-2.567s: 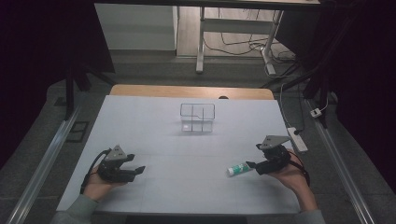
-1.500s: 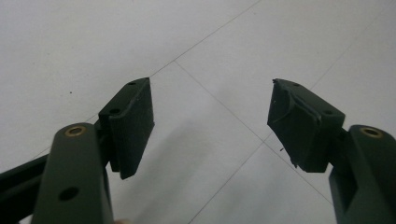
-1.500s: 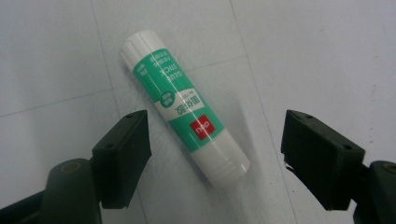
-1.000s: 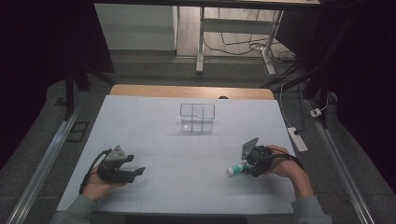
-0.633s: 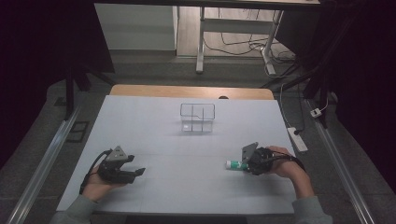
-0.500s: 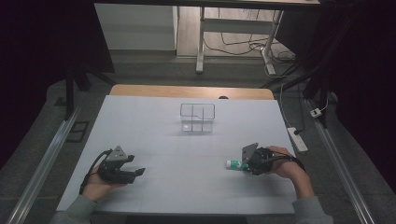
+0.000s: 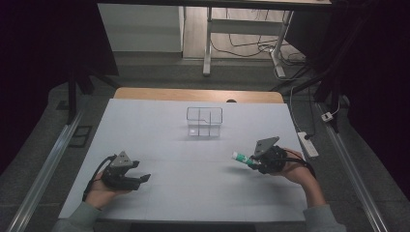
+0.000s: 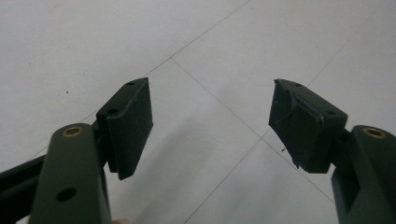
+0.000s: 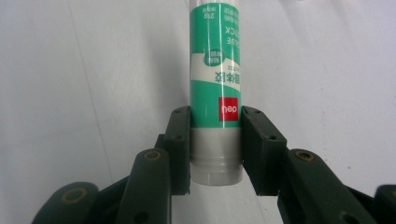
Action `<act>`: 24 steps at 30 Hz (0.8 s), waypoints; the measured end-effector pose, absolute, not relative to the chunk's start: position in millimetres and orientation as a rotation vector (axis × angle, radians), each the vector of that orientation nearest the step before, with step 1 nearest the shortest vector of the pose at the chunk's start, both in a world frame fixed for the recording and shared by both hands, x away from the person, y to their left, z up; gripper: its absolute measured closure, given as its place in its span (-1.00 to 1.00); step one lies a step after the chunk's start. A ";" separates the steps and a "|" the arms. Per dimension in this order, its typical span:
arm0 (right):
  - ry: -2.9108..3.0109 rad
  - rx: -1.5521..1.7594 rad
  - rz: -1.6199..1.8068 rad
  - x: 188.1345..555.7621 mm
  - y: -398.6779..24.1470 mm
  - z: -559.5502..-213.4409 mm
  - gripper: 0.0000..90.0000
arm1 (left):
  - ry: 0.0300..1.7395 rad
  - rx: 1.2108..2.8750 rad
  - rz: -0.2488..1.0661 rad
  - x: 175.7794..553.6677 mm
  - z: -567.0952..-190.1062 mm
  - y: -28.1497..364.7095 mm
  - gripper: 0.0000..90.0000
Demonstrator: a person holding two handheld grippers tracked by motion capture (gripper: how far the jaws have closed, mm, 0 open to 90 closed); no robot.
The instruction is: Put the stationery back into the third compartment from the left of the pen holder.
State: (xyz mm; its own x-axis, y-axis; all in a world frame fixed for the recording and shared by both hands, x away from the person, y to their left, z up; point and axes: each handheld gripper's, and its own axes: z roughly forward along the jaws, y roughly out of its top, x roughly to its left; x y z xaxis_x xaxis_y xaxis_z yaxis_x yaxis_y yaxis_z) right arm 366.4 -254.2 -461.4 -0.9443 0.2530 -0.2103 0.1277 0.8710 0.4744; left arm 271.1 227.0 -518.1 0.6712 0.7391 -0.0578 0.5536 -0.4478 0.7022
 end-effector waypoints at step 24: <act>2.782 0.658 0.985 371.8 -229.9 -459.3 0.44 | 0.937 2.165 0.385 268.5 -514.4 221.1 -0.36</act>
State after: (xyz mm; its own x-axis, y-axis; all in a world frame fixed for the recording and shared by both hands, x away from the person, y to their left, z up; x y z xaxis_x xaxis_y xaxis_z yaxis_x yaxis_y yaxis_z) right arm 371.8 -229.9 -459.3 -0.8985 0.4378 0.0330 0.3609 0.6939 0.6231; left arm 268.5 221.1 -514.4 0.6891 0.7245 -0.0152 0.5049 -0.4650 0.7272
